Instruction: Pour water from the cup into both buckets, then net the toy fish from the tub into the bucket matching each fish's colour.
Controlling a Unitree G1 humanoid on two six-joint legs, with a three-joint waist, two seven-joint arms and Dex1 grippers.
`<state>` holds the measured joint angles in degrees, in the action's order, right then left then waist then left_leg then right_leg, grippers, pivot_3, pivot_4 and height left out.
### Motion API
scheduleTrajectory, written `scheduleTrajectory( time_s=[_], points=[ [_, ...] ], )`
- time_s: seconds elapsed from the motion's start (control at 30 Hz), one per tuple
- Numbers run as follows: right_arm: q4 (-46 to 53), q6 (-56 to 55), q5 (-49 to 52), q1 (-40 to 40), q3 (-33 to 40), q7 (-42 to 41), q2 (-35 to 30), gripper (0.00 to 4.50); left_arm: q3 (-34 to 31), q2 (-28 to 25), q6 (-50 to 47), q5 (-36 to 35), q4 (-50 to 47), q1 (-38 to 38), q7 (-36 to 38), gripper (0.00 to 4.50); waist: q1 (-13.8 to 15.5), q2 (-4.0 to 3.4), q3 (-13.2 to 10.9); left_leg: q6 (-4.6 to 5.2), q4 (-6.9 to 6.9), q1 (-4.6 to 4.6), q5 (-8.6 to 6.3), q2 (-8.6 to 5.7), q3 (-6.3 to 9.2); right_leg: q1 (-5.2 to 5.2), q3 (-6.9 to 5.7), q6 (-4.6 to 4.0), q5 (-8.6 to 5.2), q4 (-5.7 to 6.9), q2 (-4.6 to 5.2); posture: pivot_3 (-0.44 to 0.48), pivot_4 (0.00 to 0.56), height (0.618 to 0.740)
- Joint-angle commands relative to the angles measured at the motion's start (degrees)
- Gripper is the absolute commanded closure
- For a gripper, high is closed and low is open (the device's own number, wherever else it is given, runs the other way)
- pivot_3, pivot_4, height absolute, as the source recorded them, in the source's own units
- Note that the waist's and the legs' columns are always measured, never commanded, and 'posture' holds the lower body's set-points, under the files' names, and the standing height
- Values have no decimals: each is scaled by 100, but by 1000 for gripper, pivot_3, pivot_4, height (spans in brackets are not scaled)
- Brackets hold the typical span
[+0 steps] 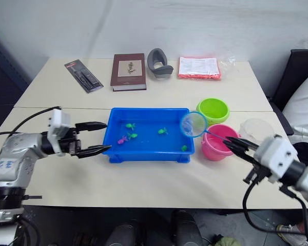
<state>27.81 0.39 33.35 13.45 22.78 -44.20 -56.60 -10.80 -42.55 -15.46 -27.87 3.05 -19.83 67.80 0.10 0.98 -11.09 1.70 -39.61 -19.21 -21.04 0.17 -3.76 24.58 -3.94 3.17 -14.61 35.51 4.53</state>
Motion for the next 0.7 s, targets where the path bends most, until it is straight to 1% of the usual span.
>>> scheduleTrajectory(
  time_s=[0.03,0.1,0.17,0.23,0.27,0.33,0.4,0.47,0.57,0.7],
  points=[
    [91,821,343,-807,-700,-245,-96,4500,-357,-287,322,79,44,164,15,11,29,2,0,-2,0,-2,-1,0,9,-1,-7,-3,-2,-1,1,0,150,740],
    [-32,1630,92,-1926,-1756,-376,-42,4500,-516,-562,376,165,200,318,63,11,23,2,1,-7,1,-5,-3,0,8,3,-12,-6,-4,-1,4,0,150,740],
    [-223,2281,-173,-2862,-2570,-425,181,4500,-601,-703,442,240,296,370,-32,11,-39,-2,-2,-8,-2,-11,-2,1,4,10,-13,-9,-4,0,6,0,150,740],
    [-355,2717,-246,-3405,-2914,-302,475,4500,-622,-749,501,268,316,374,-92,11,-28,-3,-2,-9,1,-13,-3,4,6,16,-18,-13,-6,1,6,0,150,740],
    [-380,3118,-287,-3732,-3178,-254,612,4500,-613,-840,452,268,300,335,-50,11,-3,-3,-2,-13,6,-15,-3,5,8,22,-21,-18,-9,2,6,0,150,740],
    [-380,3447,-372,-4092,-3513,-357,784,4500,-602,-984,370,255,264,307,12,11,-4,-3,-2,-33,9,-35,6,4,13,44,-30,-25,-14,10,8,0,150,740],
    [-486,3870,-440,-4496,-3933,-481,1022,4500,-556,-1180,309,315,309,328,108,11,-12,-4,0,-46,-5,-104,17,0,17,108,-37,-22,-12,17,13,0,150,740],
    [-631,4122,-585,-4774,-4243,-581,1163,4500,-521,-1301,216,331,305,342,140,11,-28,-4,0,-45,-14,-115,17,2,17,114,-42,-22,-11,17,10,0,150,740],
    [-930,4059,-950,-5052,-4557,-704,1361,4500,-541,-1349,54,242,166,359,95,11,-37,-4,0,-29,-14,-117,8,0,13,110,-42,-19,-9,17,10,0,150,740],
    [-1507,3718,-1352,-5417,-4707,-616,1946,4500,-591,-1300,-98,191,-86,505,-9,11,-48,-3,1,-17,-17,-122,0,-2,9,106,-41,-7,-3,9,11,0,150,740]
  ],
)
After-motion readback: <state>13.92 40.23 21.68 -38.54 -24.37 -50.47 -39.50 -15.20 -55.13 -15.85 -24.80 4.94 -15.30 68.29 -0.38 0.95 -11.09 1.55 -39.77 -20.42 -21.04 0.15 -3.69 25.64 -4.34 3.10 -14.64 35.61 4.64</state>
